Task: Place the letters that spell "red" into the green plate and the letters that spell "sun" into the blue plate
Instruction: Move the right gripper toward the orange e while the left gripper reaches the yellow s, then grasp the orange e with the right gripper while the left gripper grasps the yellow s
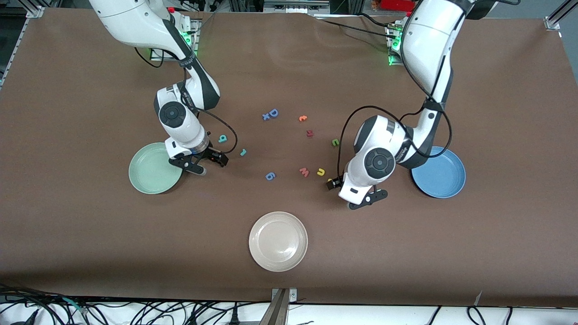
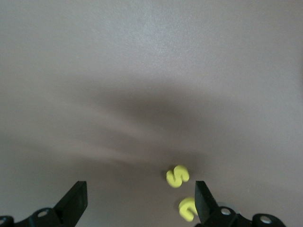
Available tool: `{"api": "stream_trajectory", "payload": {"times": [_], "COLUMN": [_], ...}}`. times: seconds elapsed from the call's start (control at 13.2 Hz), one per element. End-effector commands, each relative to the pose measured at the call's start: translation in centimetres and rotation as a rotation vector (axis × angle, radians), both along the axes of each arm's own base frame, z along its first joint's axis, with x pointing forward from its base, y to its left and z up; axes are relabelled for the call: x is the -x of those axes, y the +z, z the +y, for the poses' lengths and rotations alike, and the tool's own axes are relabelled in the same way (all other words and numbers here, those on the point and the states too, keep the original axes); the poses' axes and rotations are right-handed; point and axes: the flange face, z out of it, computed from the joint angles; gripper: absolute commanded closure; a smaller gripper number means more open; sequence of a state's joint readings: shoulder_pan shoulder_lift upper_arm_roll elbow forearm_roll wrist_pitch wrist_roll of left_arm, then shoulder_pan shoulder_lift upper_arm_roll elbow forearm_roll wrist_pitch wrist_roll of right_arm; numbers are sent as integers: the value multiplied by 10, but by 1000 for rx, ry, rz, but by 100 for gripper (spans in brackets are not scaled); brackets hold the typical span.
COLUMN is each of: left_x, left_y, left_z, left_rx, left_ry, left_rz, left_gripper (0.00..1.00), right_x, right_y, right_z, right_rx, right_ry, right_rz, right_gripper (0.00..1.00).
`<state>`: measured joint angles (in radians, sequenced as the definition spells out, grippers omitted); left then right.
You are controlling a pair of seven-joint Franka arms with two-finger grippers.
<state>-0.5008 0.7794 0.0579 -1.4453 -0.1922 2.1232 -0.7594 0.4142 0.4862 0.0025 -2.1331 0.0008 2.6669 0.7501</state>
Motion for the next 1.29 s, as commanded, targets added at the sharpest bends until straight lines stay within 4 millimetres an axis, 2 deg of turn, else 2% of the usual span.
{"api": "stream_trajectory", "payload": {"times": [0.0,0.08,0.23,0.3,0.46,0.61,0.76,0.84,1.22], "left_x": [0,4,6,8,11,15,17,18,18], "left_y": [-23,-31,-40,-43,-44,-45,-45,-45,-47], "left_z": [-12,-18,-27,-29,-33,-40,-43,-47,-49], "left_rx": [1,9,31,31,39,44,53,58,58], "left_ry": [64,68,78,77,80,75,81,86,112], "left_rz": [-7,4,-9,-8,-1,3,5,-6,-24], "left_gripper": [0,0,0,0,1,5,12,17,49], "right_x": [7,9,9,9,10,10,10,11,15], "right_y": [-1,-3,-4,-4,-4,-4,-4,-5,-5], "right_z": [-1,-2,-2,-2,-2,-1,-1,0,8], "right_rx": [-1,5,7,7,8,8,8,10,13], "right_ry": [-19,-18,-15,-15,-8,-3,0,2,7], "right_rz": [14,26,32,32,33,33,33,39,61], "right_gripper": [1,2,13,21,28,40,58,61,60]}}
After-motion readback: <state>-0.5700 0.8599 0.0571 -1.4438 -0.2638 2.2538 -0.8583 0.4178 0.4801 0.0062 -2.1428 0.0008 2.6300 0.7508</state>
